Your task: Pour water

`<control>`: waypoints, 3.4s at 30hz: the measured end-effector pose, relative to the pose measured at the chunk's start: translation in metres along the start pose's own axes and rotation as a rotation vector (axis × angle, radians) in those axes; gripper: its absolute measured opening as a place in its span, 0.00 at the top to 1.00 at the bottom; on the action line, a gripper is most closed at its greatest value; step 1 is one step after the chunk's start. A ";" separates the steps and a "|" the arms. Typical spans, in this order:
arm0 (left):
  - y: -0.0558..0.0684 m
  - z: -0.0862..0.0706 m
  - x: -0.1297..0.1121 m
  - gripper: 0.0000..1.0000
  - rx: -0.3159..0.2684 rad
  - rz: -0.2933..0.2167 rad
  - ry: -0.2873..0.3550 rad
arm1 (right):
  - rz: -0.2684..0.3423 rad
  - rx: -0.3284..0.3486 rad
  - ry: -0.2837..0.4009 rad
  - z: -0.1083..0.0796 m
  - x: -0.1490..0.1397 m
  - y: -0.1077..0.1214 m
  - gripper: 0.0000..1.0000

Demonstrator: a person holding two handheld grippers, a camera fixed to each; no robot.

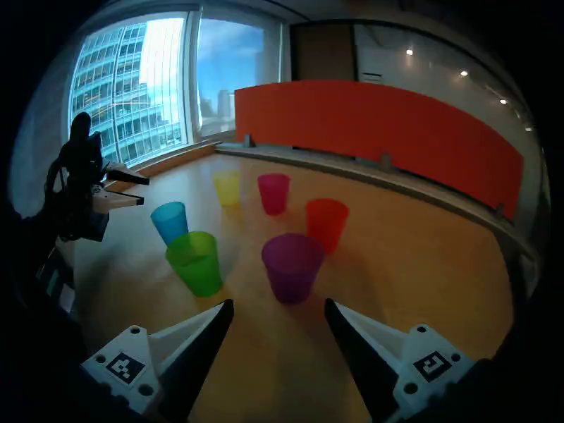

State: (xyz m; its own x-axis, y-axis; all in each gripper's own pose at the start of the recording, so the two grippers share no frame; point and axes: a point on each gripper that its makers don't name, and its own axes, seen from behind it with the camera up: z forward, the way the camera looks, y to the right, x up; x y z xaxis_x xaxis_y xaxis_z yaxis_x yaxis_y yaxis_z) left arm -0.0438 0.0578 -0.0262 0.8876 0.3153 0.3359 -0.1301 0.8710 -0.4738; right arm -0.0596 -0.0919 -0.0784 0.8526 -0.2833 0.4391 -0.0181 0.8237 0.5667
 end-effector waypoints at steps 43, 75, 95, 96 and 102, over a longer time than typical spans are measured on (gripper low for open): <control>-0.062 -0.024 0.049 0.03 0.317 -0.259 0.328 | 0.133 -0.519 0.359 -0.024 0.063 0.095 0.01; -0.069 -0.039 0.069 0.02 0.453 -0.265 0.476 | 0.165 -0.627 0.501 -0.055 0.083 0.115 0.01; -0.067 -0.020 0.036 0.02 0.477 -0.268 0.448 | 0.159 -0.668 0.496 -0.058 0.094 0.121 0.01; -0.067 -0.019 0.034 0.02 0.475 -0.269 0.447 | 0.159 -0.668 0.496 -0.058 0.094 0.121 0.01; -0.065 -0.017 0.027 0.02 0.470 -0.269 0.438 | 0.161 -0.671 0.494 -0.058 0.096 0.121 0.01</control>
State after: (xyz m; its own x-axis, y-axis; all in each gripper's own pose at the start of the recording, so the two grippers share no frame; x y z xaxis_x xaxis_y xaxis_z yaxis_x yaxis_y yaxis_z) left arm -0.0042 0.0028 -0.0002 0.9995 -0.0296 -0.0137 0.0298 0.9994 0.0163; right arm 0.0508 0.0088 -0.0086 0.9992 -0.0191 0.0351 0.0218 0.9966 -0.0791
